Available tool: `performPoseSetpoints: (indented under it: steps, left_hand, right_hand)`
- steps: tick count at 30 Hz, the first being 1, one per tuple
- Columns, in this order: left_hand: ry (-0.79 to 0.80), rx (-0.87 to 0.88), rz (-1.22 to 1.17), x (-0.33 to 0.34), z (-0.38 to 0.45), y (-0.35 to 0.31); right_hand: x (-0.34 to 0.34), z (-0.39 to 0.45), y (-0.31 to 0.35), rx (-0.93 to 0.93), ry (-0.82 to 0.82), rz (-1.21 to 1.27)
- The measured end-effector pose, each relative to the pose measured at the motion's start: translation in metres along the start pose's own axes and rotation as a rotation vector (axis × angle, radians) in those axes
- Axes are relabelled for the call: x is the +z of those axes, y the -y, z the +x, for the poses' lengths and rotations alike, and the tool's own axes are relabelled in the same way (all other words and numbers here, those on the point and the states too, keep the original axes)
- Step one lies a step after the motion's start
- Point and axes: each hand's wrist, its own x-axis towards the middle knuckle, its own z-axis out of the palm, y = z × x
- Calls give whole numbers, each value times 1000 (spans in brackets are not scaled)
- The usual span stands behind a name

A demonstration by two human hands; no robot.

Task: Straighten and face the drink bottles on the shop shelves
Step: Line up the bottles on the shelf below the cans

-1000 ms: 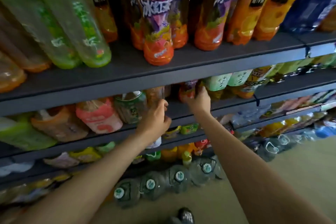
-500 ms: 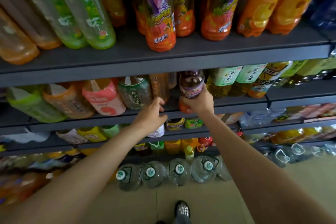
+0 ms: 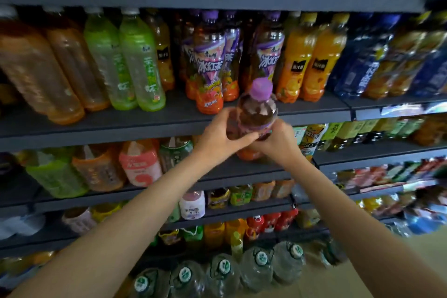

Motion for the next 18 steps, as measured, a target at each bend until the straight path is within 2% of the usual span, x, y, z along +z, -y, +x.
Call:
performPoseSetpoints:
  steps: [4,7,10,12,18]
  left_hand:
    - [-232,70,83,-18,26,-21]
    - [-408,-63,161,-34,39,-9]
    - [-356,-205,264,-43,52,1]
    - [-303,-247,302,-43,60,4]
    - [-393,-290,165,-44,69,14]
  right_hand:
    - [-19,38,33,-28,-219,138]
    - [-18,65,34,20,-223,97]
    - [-8,84,29,112,-105,37]
    - [-1,94,31,157,-105,49]
    - [13,114,43,163,-137,-57]
